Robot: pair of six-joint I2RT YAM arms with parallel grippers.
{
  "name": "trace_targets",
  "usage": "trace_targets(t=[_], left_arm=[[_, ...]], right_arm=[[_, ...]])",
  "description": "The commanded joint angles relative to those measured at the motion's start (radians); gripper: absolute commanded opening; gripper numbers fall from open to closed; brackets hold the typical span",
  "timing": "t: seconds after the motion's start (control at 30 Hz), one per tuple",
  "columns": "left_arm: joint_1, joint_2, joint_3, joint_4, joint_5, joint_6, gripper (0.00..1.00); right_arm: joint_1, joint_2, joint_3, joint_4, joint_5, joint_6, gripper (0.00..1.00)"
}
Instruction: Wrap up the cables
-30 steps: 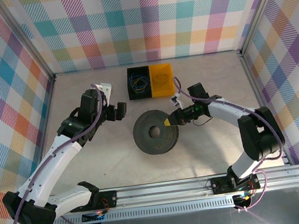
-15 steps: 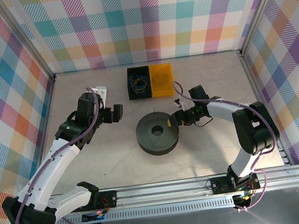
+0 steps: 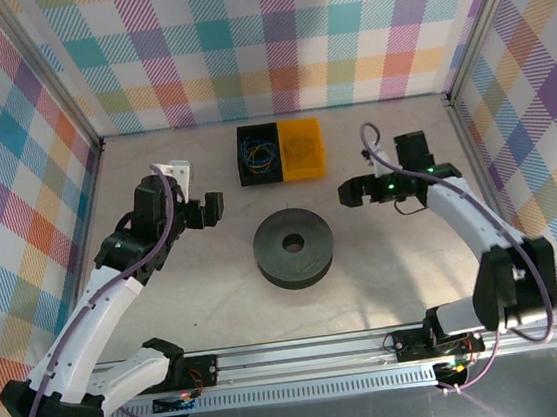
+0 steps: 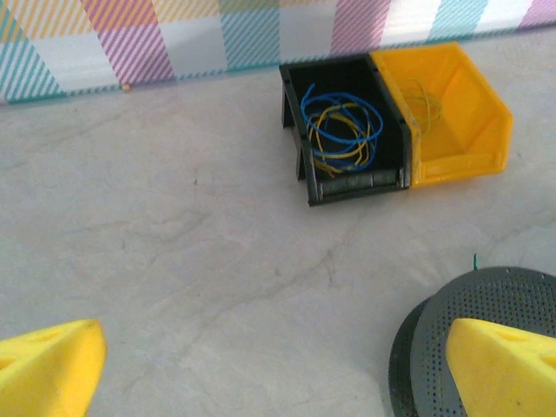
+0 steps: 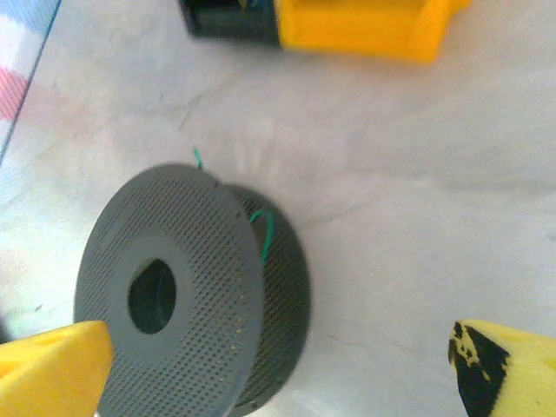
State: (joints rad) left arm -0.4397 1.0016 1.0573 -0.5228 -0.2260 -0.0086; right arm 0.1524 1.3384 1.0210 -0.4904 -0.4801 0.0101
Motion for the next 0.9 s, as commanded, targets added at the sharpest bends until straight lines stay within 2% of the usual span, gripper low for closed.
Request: trace_targets(t=[0.0, 0.13, 0.23, 0.37, 0.47, 0.6, 0.87], left_arm=[[0.023, -0.053, -0.055, 0.106, -0.007, 0.012, 1.0], [0.055, -0.089, -0.151, 0.225, -0.003, -0.003, 1.0], [0.099, -0.108, -0.249, 0.348, -0.003, -0.008, 1.0], [0.182, -0.112, -0.369, 0.479, 0.011, -0.038, 1.0], [0.243, -0.117, -0.452, 0.583, 0.008, -0.084, 1.0], [0.275, -0.068, -0.504, 0.642, -0.082, -0.109, 1.0], [0.289, -0.021, -0.61, 0.825, -0.135, -0.097, 1.0]], right_arm=[[-0.003, -0.122, 0.008, -0.012, 0.131, -0.049, 0.99], [-0.002, -0.309, -0.126, 0.167, 0.247, -0.041, 0.99], [-0.002, -0.449, -0.312, 0.376, 0.358, -0.075, 0.99], [-0.004, -0.536, -0.509, 0.633, 0.475, -0.104, 0.99], [-0.004, -0.545, -0.573, 0.708, 0.526, -0.105, 0.99], [-0.007, -0.522, -0.628, 0.785, 0.597, -0.097, 0.99], [-0.017, -0.367, -0.683, 0.939, 0.595, -0.075, 0.99]])
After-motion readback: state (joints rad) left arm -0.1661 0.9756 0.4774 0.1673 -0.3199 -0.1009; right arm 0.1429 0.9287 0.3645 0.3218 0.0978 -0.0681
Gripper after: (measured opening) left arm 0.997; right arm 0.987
